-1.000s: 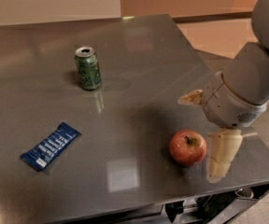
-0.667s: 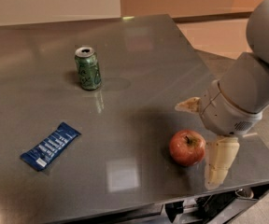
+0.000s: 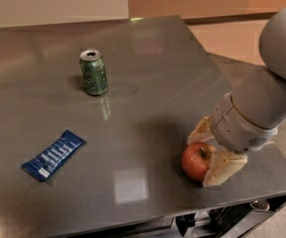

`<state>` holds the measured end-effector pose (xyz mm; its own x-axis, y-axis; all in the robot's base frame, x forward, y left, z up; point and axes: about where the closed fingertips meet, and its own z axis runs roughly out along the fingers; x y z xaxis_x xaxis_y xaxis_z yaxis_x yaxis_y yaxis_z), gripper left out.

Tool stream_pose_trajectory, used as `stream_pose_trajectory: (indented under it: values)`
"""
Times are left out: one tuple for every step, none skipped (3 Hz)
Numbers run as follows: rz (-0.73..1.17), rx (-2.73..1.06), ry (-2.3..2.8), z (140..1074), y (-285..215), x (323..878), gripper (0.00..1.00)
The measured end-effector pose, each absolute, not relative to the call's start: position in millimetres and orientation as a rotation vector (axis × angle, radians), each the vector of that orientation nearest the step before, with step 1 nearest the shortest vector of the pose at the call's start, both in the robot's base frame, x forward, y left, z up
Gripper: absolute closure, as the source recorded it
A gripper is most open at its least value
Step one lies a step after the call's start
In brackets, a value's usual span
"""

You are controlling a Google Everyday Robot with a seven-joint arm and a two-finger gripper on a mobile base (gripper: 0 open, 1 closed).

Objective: Move apple near rxbar blueberry

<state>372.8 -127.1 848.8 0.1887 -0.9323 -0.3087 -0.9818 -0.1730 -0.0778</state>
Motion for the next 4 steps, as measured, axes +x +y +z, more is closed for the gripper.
stream_pose_trajectory:
  values:
    - [0.266,-2.205,1.846,850.9,-124.7,374.6,0.64]
    - [0.247,-2.196,1.864,864.7,-107.1,389.8,0.87]
    - [0.231,-2.213,1.84,881.5,-68.6,407.6,1.0]
    - [0.241,-2.244,1.803,888.2,-26.3,421.1,1.0]
